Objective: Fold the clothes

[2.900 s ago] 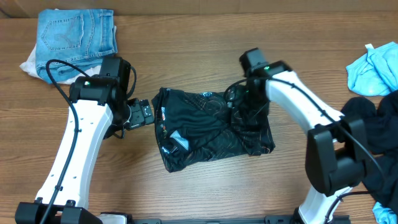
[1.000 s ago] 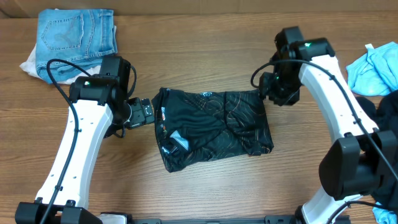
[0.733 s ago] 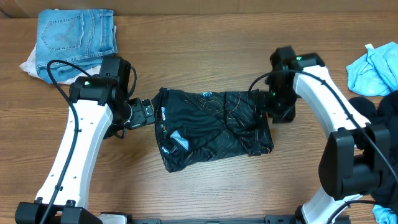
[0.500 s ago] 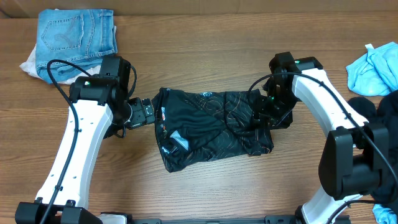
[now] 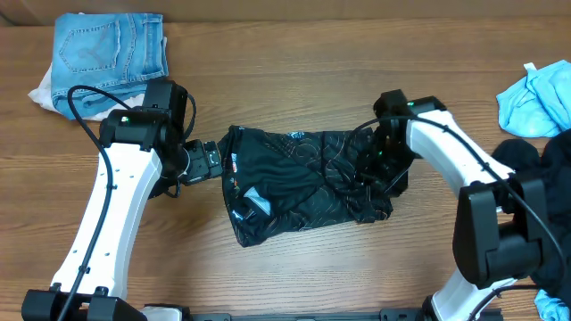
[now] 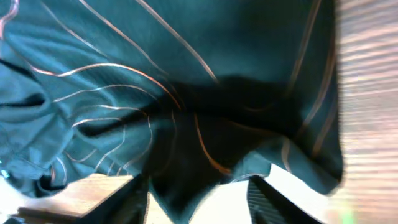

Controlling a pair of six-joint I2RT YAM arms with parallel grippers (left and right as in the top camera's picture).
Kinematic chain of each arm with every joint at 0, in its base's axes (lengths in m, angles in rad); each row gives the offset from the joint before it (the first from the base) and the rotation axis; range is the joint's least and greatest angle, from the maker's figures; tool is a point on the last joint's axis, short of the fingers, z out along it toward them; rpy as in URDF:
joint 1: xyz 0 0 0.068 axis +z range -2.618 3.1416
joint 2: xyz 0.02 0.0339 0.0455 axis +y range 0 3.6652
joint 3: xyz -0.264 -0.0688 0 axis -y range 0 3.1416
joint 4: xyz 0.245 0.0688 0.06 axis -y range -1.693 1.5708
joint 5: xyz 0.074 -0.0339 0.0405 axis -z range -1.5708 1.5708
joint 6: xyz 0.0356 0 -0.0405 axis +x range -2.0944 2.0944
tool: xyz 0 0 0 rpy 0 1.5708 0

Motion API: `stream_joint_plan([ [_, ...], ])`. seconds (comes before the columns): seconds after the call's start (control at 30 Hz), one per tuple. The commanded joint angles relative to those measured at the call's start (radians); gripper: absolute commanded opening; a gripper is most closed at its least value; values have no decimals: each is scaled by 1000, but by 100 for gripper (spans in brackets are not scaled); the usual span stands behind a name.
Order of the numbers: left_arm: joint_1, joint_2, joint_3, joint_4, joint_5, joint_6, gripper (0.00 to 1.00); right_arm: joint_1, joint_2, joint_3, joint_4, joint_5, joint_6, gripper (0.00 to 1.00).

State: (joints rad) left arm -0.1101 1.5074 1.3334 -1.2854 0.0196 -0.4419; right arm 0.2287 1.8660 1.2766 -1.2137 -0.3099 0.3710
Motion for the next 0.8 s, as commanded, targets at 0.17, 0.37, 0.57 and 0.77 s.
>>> stream_joint_plan([
  [0.17, -4, 0, 3, 3, 8, 16, 100, 35, -2, -24, 40, -6, 77, 15],
  [0.37, -4, 0, 3, 3, 7, 21, 100, 38, -2, -24, -3, -7, 113, 4],
  [0.57, -4, 0, 3, 5, 7, 24, 100, 86, -2, -23, -99, -15, 132, 4],
  [0.77, -4, 0, 3, 11, 7, 24, 100, 185, -2, -23, -105, -112, 132, 6],
])
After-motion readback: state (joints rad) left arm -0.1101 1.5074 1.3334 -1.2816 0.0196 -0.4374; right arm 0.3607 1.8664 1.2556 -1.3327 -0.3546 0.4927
